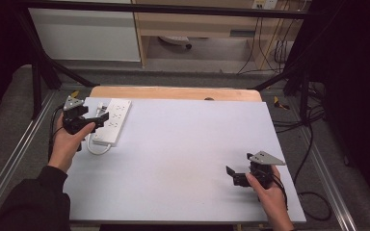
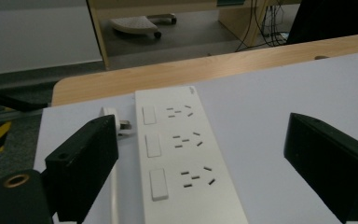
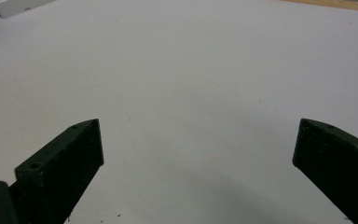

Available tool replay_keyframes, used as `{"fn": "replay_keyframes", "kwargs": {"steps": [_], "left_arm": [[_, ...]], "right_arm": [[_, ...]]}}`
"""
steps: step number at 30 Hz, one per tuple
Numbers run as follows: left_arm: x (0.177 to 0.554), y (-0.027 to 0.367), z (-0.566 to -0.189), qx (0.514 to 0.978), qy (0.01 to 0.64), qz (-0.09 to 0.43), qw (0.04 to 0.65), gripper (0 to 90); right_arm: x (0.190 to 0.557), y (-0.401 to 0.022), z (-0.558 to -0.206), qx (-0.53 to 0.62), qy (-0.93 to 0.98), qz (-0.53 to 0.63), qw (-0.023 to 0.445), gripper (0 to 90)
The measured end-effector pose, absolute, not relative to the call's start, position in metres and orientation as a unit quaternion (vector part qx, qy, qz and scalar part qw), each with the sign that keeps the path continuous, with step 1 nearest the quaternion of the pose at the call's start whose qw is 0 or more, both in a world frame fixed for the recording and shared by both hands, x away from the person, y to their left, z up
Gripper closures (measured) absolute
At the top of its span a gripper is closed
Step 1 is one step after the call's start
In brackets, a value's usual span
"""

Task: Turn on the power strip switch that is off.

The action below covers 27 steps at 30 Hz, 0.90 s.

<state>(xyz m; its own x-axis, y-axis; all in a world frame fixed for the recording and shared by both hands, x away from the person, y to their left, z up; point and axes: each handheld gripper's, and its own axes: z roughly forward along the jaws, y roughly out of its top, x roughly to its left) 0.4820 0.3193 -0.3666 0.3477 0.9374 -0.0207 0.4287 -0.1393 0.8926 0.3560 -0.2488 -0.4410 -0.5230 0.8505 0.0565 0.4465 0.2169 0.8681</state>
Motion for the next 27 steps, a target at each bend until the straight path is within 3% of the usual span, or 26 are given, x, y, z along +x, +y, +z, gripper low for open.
{"fn": "replay_keyframes", "kwargs": {"steps": [27], "left_arm": [[0.500, 0.325, -0.384, 0.686, 0.511, 0.296, 0.426, 12.3]], "right_arm": [[0.356, -0.248, -0.441, 0.438, 0.744, 0.453, 0.221, 2.2]]}}
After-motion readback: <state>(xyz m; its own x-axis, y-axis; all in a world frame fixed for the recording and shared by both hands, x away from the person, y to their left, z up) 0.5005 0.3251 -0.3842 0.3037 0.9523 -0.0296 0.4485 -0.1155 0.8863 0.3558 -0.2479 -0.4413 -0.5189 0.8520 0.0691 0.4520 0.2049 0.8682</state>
